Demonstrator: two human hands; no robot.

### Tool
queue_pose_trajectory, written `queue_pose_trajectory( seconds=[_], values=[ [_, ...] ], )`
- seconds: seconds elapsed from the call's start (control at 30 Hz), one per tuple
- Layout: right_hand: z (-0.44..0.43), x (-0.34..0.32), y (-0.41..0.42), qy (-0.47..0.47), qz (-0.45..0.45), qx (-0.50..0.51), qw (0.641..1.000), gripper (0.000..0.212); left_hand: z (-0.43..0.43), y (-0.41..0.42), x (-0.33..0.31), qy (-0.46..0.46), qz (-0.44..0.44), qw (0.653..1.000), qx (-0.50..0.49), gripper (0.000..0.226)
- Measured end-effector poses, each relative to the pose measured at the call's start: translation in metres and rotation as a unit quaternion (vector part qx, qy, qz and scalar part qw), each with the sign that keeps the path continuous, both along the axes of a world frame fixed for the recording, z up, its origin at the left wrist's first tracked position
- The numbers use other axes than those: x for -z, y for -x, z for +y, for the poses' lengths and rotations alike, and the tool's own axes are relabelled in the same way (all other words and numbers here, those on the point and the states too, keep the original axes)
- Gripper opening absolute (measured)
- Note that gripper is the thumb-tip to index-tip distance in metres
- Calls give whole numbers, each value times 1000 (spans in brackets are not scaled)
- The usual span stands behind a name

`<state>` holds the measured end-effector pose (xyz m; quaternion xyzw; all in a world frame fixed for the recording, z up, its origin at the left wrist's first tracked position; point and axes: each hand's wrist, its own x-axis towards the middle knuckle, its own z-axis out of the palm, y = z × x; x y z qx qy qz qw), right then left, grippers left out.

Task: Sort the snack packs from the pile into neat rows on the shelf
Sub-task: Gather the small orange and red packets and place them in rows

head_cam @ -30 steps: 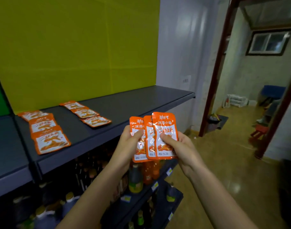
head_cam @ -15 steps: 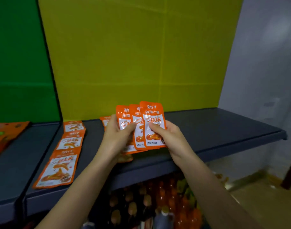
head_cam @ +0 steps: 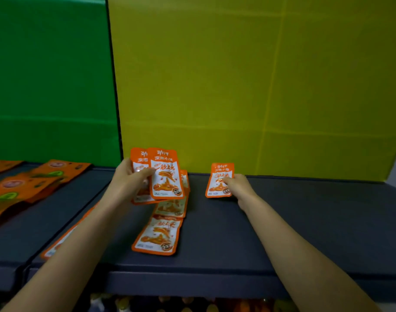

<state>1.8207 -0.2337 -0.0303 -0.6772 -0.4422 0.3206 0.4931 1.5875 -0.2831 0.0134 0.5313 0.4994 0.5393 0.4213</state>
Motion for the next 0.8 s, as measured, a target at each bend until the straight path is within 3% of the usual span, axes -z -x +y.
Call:
queue_pose_trajectory(
  seconds=[0.2, 0.43, 0.7, 0.8],
  values=[
    [31, 12, -2, 62, -190, 55, 978, 33, 1, 3, 7, 8, 13, 1000, -8, 24],
    [38, 21, -3, 55, -254, 75, 963, 45, 1, -2, 4, 8, 20, 1000, -5, 27],
    [21, 4, -5, 3, -263, 62, 963, 50, -16, -15, 5, 11, 9, 1000, 19, 29],
    [-9, -26, -2, -95, -123, -40, 987, 42, -30, -24, 7, 12, -3, 998, 58, 21]
  ],
)
